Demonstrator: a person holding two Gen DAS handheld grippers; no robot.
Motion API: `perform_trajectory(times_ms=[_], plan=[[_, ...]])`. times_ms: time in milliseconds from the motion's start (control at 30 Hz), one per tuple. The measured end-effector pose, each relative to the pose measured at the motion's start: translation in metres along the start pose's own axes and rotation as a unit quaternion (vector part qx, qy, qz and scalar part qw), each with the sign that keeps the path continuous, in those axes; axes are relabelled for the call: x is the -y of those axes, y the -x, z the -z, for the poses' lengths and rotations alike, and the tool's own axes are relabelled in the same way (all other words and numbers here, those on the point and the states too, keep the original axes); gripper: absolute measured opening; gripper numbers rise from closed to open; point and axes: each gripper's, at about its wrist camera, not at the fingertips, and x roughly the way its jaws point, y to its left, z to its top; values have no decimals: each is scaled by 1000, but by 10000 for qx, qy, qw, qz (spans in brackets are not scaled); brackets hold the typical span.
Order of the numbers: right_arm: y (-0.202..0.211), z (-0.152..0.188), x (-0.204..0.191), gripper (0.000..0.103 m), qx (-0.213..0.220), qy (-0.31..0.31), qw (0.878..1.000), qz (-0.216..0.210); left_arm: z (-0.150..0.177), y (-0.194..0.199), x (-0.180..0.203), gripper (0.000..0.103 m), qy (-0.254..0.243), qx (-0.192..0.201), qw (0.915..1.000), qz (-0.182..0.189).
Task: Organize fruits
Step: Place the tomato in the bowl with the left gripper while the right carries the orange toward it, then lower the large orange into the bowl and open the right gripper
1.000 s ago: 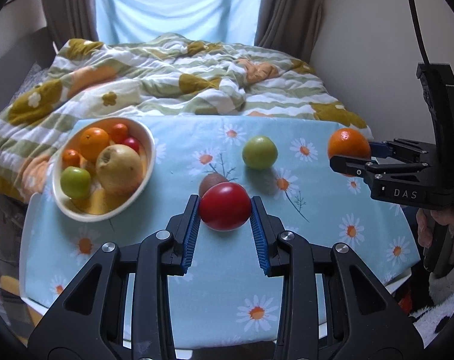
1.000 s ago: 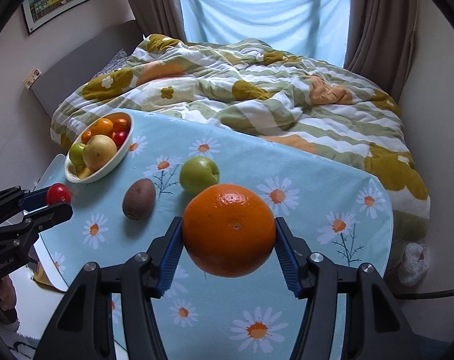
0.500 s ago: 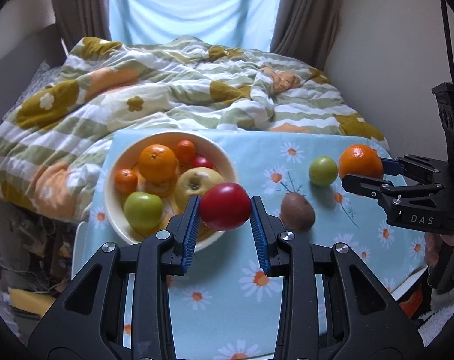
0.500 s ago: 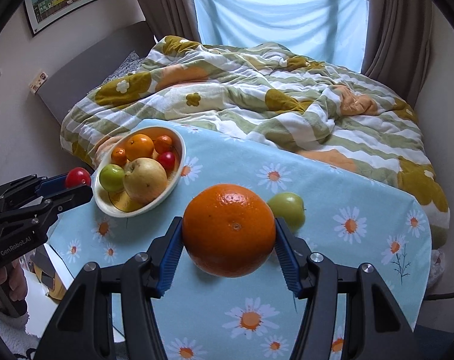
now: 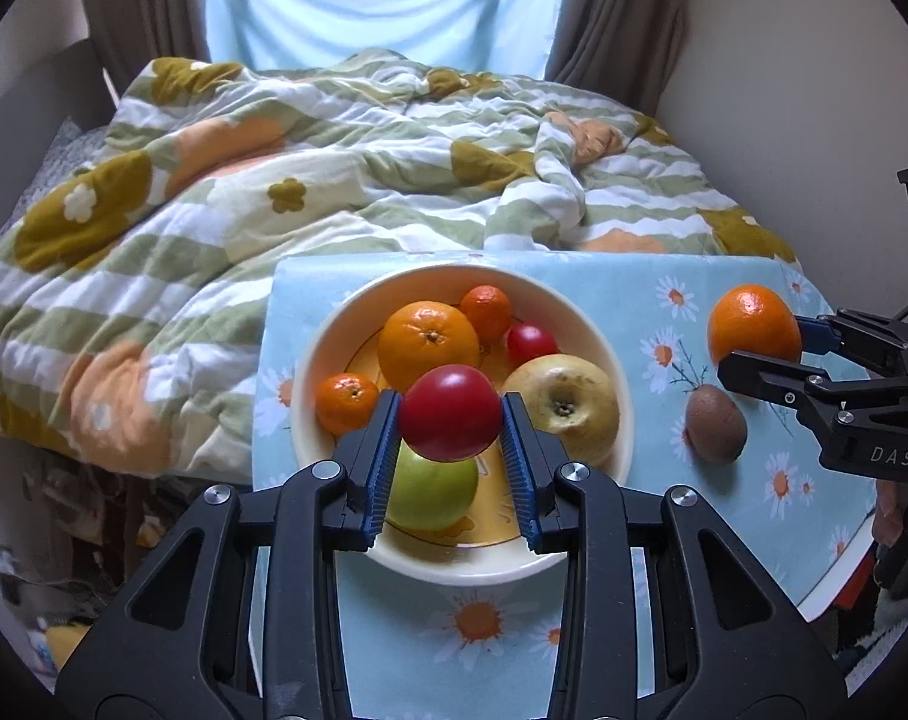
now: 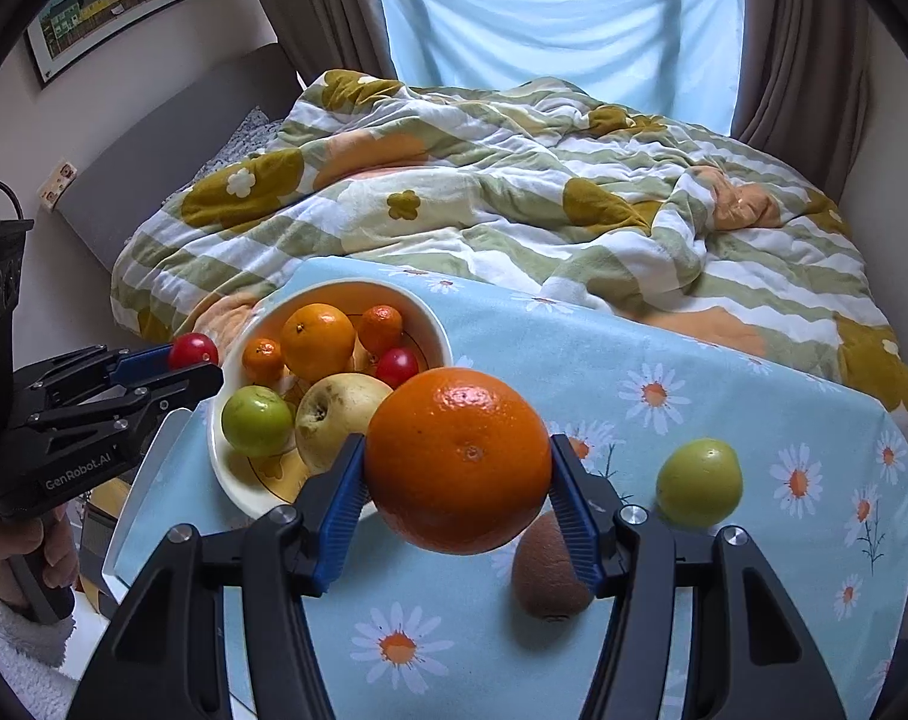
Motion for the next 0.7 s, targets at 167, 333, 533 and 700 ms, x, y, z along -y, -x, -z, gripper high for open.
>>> perform_trajectory(times_ms=[167,333,533,700], plan=[[-12,-4,-9,55,-7,-154,9999,76,-5,-20,-10,40,-203,-114,9997,97],[-17,-5,-11,55,-24,-284,9994,180,-7,-34,-14,40,-380,-230,9988,187],[-16,-6,-10,55,-21,-401,9987,304,-8,-37,-13,40,-586,-322,9977,122],[-15,-7,-11,55,25,-496,9981,366,-5,-32,-15,103,-646,-305,9973,153]])
